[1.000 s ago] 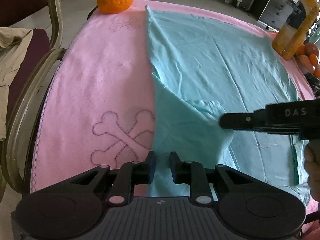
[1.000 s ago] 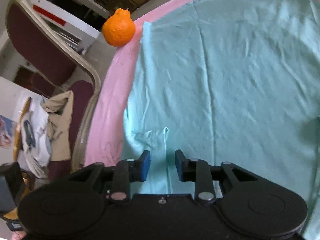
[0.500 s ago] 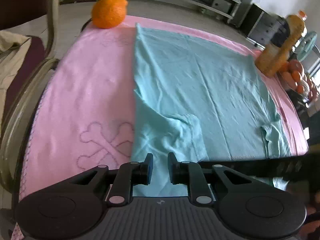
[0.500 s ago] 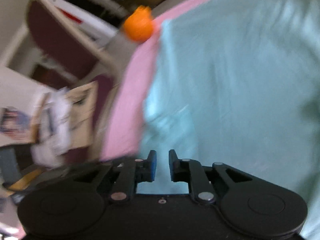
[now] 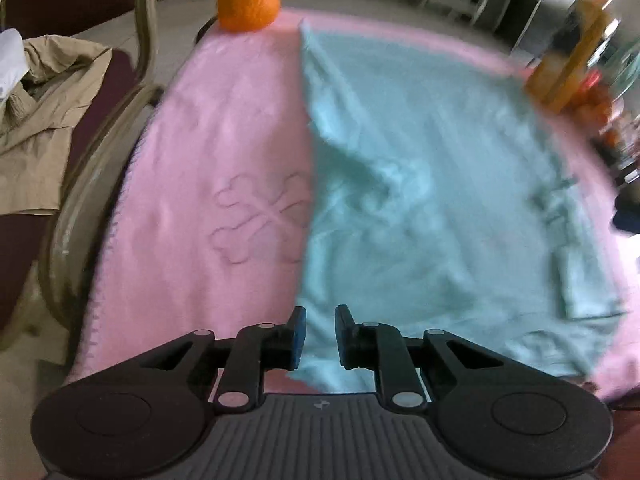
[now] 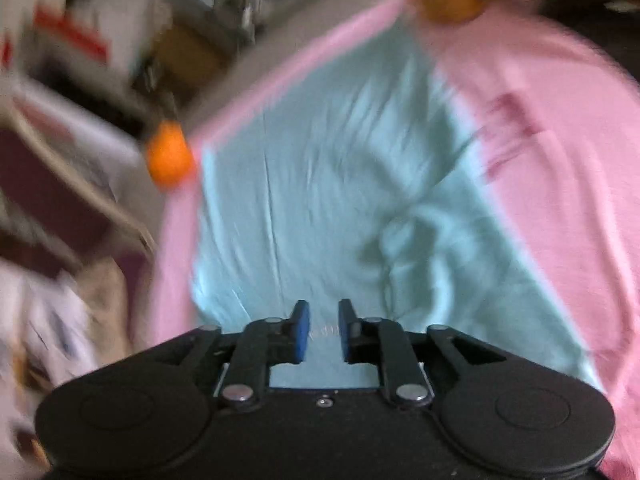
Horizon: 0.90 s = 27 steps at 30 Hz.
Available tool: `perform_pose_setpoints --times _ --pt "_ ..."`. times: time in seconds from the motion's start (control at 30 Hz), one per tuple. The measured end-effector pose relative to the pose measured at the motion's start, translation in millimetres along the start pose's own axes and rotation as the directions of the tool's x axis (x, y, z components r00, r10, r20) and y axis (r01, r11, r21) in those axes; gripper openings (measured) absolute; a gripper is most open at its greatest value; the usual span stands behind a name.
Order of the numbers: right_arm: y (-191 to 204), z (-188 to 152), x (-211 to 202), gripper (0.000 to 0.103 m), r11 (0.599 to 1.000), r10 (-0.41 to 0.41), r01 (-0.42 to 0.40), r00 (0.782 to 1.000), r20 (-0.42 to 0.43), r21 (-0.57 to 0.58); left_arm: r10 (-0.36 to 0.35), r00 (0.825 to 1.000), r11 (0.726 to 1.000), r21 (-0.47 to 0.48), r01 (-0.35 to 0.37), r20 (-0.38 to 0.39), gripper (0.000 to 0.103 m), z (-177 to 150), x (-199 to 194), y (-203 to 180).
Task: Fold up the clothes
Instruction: 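Press the folded side flat with the left tool near the hem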
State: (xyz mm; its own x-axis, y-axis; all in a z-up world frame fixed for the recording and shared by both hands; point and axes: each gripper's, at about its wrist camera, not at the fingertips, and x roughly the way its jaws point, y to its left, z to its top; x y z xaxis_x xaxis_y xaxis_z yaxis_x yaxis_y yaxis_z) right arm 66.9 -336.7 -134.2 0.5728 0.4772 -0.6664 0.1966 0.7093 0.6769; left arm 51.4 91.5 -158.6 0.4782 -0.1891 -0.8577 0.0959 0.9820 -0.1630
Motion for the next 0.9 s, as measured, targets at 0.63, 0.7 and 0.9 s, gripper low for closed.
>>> perform_pose_setpoints --times 0.63,0.7,0.9 --pt "-65.2 -28.5 -30.8 0.011 0.938 -0.318 0.310 0.948 0.027 0.153 0.010 1.000 0.998 0.054 -0.011 0.029 0.018 -23.7 1.2 -23.2" --pt "-60.5 -34.5 -23.7 0.011 0.968 -0.210 0.208 0.978 -0.003 0.142 0.007 1.000 0.999 0.047 -0.007 0.010 0.018 -21.4 10.5 -26.8" --pt "-43.3 -49.1 12.9 0.012 0.978 -0.194 0.204 0.968 -0.156 0.046 0.044 0.999 0.989 0.143 -0.042 -0.007 0.033 -22.7 23.5 -47.9"
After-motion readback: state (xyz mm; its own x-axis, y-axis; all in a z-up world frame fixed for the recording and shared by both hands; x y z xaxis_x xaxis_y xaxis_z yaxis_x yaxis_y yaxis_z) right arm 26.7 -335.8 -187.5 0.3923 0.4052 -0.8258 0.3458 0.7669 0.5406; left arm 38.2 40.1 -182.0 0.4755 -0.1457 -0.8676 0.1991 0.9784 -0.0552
